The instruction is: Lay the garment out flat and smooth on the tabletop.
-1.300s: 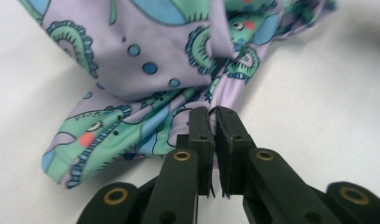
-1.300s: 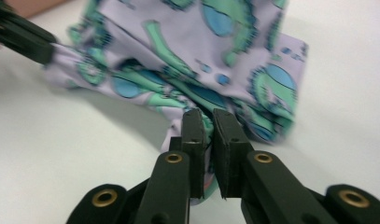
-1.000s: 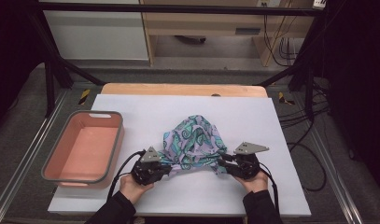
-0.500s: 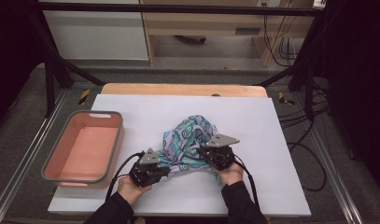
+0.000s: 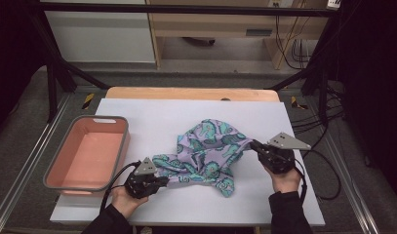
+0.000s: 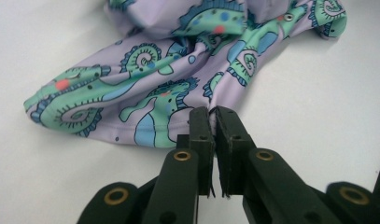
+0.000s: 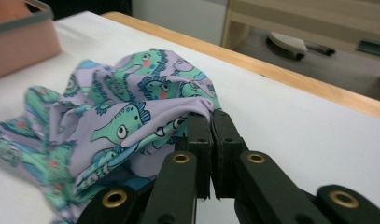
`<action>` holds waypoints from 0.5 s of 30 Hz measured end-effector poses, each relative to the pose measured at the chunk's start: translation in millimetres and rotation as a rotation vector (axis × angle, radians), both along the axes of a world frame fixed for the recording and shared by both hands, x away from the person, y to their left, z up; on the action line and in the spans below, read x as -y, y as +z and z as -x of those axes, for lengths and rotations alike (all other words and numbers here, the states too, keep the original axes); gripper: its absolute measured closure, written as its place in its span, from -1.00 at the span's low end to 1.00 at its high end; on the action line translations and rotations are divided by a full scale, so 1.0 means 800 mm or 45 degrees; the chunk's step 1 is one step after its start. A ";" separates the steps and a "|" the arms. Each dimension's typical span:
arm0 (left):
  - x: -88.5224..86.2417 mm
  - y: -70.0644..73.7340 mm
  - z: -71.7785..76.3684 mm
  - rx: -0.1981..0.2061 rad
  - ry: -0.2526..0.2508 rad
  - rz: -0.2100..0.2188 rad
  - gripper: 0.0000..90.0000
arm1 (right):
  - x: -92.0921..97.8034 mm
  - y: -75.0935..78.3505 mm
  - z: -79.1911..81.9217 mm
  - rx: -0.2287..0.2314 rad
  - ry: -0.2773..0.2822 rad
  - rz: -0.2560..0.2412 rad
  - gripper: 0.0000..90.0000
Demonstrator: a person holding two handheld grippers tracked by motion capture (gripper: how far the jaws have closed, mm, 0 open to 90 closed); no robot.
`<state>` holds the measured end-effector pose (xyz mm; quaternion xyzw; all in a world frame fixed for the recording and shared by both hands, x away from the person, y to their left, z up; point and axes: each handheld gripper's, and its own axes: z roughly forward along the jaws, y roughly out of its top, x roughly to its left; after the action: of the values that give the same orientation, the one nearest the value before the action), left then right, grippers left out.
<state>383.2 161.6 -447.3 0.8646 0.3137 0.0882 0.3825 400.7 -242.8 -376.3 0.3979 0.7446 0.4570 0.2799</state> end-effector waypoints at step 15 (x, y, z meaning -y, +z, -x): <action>-0.005 0.002 -0.008 0.015 0.036 0.017 0.53 | 0.035 -0.059 0.011 -0.162 0.017 -0.011 0.39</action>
<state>390.0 165.4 -445.4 0.8571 0.3241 0.0964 0.3887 391.6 -270.9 -423.8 0.4224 0.7614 0.4359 0.2274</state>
